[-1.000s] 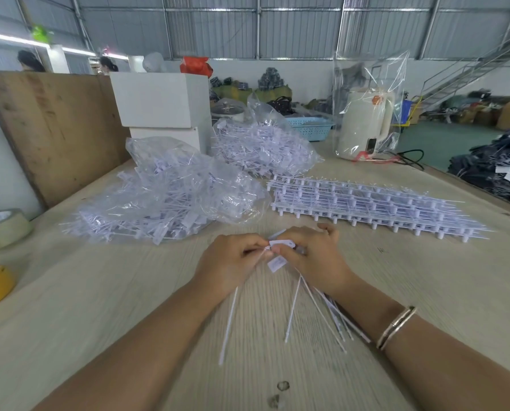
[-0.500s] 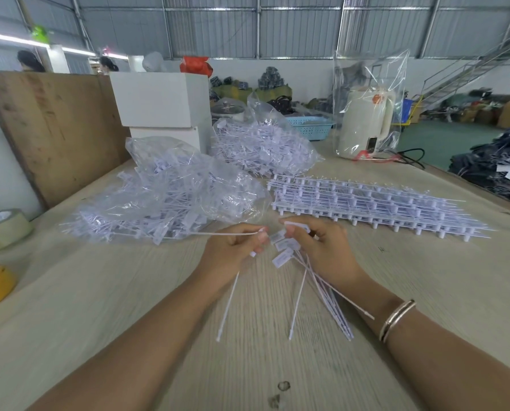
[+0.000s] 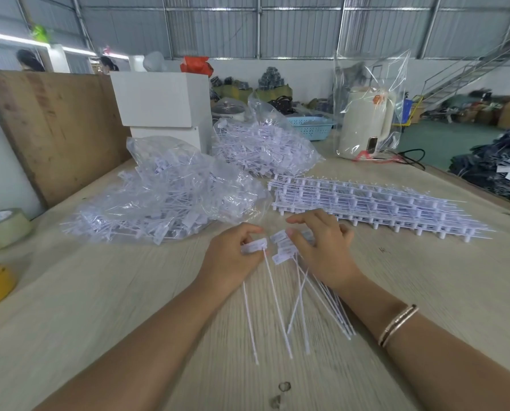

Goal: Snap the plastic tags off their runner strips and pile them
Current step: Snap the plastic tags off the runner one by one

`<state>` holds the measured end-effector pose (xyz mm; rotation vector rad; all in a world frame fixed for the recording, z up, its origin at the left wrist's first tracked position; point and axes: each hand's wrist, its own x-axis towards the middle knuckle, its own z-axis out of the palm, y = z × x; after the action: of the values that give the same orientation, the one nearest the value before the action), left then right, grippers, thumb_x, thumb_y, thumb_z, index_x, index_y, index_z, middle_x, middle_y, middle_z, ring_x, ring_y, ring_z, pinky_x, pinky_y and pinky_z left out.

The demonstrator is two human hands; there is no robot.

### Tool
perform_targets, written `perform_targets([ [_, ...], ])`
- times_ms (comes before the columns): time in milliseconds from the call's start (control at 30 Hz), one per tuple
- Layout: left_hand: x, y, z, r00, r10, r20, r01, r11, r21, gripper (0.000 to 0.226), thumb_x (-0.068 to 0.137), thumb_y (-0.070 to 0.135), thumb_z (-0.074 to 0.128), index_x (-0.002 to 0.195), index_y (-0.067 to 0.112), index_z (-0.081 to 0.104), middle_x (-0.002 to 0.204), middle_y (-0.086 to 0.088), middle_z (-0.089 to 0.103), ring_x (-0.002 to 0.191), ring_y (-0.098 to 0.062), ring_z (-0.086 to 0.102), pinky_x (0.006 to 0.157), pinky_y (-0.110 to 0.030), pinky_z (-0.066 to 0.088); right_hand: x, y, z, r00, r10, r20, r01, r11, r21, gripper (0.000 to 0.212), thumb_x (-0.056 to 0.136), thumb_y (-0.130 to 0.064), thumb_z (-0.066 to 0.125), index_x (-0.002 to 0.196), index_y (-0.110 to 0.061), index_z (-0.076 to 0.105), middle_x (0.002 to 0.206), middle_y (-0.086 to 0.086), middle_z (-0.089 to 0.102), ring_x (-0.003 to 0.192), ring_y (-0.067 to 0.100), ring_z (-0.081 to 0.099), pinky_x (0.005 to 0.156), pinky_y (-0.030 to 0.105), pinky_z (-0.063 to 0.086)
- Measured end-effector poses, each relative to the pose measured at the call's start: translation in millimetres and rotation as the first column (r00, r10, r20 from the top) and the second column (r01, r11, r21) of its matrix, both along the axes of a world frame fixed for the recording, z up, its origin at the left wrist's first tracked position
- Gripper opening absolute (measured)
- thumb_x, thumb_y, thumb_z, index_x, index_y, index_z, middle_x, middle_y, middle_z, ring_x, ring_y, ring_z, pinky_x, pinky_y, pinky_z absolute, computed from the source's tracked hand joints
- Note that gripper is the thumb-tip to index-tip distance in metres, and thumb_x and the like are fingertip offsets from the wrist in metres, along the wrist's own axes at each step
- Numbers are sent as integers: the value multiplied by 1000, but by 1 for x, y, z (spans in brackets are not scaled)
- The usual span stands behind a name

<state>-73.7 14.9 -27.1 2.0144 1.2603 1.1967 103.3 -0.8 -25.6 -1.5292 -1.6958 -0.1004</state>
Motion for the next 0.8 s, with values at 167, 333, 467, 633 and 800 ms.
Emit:
perform_targets([
  [167, 9, -8, 6, 985, -17, -170, 58, 969, 238, 39, 78, 12, 69, 115, 13, 60, 89, 3, 58, 87, -15, 54, 73, -24, 40, -9, -8, 4, 973, 230, -3, -227, 958, -173, 26, 91, -50, 50, 101, -35, 68, 105, -18, 53, 111, 4, 38, 87, 30, 13],
  [333, 12, -12, 5, 968, -103, -227, 161, 953, 258, 36, 80, 14, 64, 116, 16, 58, 103, 8, 54, 100, -8, 47, 81, -10, 32, -7, -9, 9, 905, 337, -260, -395, 892, -218, 21, 92, -28, 57, 77, -42, 64, 95, -6, 63, 104, 14, 51, 102, 48, 28],
  [467, 6, -10, 5, 966, -132, -223, 173, 969, 174, 36, 85, 6, 51, 118, 19, 56, 111, 6, 56, 104, -8, 47, 87, -22, 37, 1, -6, 13, 810, 231, -539, -380, 907, -183, 26, 92, -15, 56, 69, -27, 62, 79, -3, 57, 79, 10, 54, 86, 33, 41],
  [633, 5, -9, 4, 932, -97, -350, 175, 964, 199, 35, 87, 8, 56, 121, 16, 55, 113, 1, 57, 103, -14, 51, 87, -32, 41, 4, -5, 12, 797, 159, -583, -365, 896, -254, 25, 92, -16, 54, 69, -22, 63, 69, -4, 57, 65, 5, 53, 69, 25, 41],
  [800, 5, -10, 9, 910, 58, -412, 104, 927, 360, 13, 83, 15, 64, 96, 16, 61, 90, 5, 62, 82, -17, 57, 71, -34, 43, 1, -8, 13, 772, 323, -547, -506, 834, -221, 16, 90, -15, 61, 83, -5, 71, 85, 9, 63, 79, 18, 60, 76, 29, 45],
])
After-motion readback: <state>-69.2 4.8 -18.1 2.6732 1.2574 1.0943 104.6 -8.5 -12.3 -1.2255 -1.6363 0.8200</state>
